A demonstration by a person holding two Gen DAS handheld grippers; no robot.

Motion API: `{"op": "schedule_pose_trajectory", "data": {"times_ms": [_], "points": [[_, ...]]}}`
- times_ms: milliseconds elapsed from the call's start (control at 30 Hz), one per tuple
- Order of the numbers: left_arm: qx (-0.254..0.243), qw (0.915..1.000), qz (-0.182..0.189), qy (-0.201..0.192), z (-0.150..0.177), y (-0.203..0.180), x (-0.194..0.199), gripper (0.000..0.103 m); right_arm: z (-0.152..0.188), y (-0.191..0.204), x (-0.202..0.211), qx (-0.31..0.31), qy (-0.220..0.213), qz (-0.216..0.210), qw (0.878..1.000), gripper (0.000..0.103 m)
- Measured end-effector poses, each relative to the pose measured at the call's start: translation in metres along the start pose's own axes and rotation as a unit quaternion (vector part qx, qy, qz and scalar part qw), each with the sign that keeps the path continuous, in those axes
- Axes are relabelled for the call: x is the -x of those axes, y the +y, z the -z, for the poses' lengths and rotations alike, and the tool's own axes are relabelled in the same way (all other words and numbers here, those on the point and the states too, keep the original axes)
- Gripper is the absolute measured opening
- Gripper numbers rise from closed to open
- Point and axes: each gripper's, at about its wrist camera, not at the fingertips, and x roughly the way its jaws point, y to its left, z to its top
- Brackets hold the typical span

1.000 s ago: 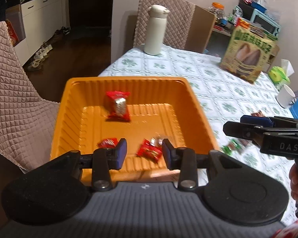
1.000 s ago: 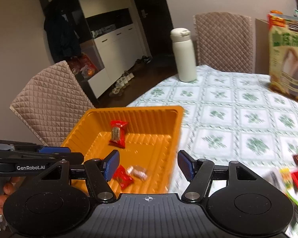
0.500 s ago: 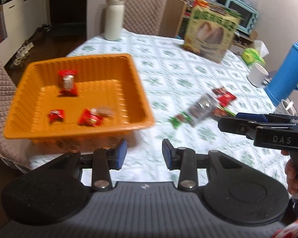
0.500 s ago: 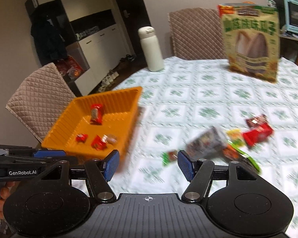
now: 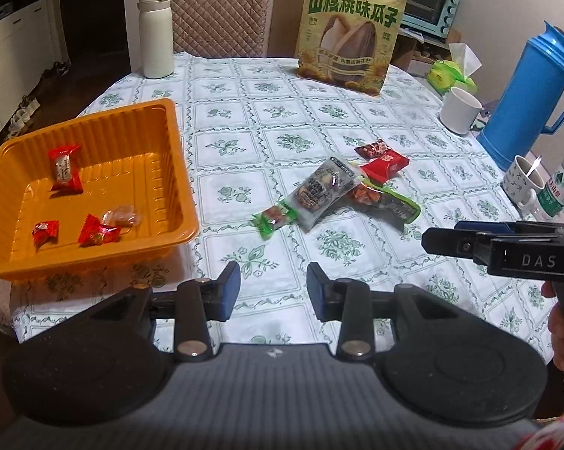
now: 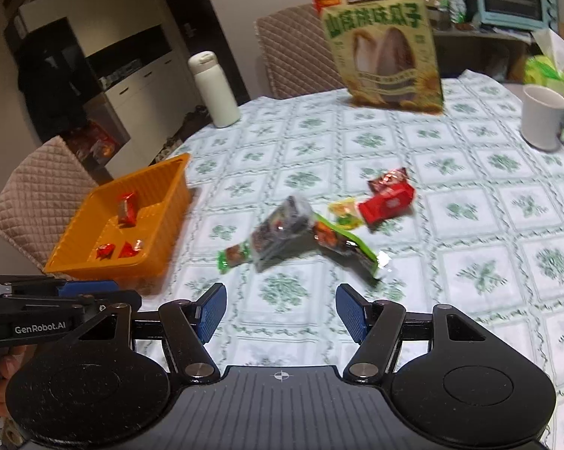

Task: Organize snacks
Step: 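Move both open tools back toward the remaining snacks on the table, then grasp the clear packet of dark snack with the right tool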

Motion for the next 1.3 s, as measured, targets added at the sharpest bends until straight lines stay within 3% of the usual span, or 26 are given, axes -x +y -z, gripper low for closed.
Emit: {"op": "schedule_pose_trajectory", "data": {"times_ms": [633, 867, 1300], "points": [[-0.009, 0.9997, -0.022, -0.011, -0.040, 0.021, -0.031, 0.035, -0.019, -0.004, -0.061, -0.039, 0.016, -0.021, 0.999, 0.064], [-0.006, 0.9995, -0.028, -0.009, -0.059, 0.042, -0.046, 0.035, -0.029, -0.010, -0.091, -0.083, 0.018, -0.026, 0.996, 0.055], [-0.011, 0.9997, -0.021, 0.010, -0.068, 0.059, -0.066, 0.035, -0.030, -0.026, -0.127, -0.194, 0.003, -0.032, 0.980, 0.051]]}}
